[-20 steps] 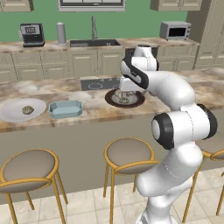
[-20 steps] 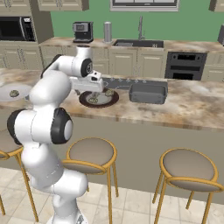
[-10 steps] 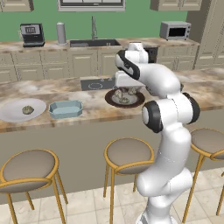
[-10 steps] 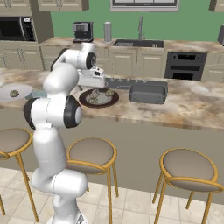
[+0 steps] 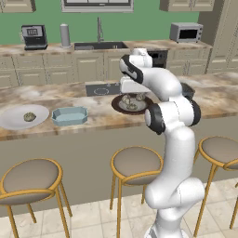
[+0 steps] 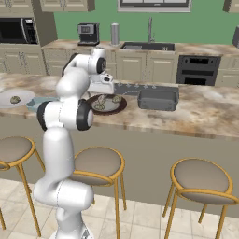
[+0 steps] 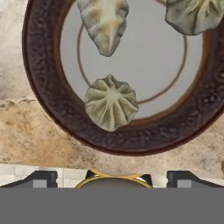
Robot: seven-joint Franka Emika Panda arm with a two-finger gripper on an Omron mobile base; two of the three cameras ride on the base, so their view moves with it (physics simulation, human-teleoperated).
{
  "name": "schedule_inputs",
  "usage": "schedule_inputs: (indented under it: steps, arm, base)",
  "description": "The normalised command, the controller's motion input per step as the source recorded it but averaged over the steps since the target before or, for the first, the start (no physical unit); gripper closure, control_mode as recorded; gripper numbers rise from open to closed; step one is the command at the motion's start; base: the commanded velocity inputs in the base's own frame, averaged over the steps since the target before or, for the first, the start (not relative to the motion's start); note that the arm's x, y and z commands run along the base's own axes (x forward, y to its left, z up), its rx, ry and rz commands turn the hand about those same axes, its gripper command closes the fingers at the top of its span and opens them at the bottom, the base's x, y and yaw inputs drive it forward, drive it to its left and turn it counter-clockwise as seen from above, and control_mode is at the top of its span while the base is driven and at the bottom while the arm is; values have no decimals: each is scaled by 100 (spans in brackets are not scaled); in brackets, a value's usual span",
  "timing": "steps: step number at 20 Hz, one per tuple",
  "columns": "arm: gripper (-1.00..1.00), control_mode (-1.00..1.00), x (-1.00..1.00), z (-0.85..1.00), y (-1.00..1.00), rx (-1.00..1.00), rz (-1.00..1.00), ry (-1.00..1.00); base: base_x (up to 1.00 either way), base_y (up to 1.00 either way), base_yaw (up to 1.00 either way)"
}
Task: Place two dumplings into each of the tupperware containers and then place the containers in the fridge.
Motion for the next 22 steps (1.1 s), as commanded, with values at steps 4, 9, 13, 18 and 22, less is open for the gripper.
schedule_inputs:
  steps: [4, 9, 13, 18, 22]
  arm:
    - [-100, -100, 0, -9, 0, 0, 0, 0]
    - [-100, -100, 14, -66, 5, 0, 0, 1]
    - [-100, -100, 2, -35, 3, 0, 0, 0]
    - [-100, -100, 25, -31, 0, 0, 0, 0]
    - [-100, -100, 23, -5, 0, 0, 0, 0]
  base:
    - [0, 0, 0]
    - [0, 0, 0]
    - [0, 0, 0]
    - [0, 0, 0]
    - [0, 0, 0]
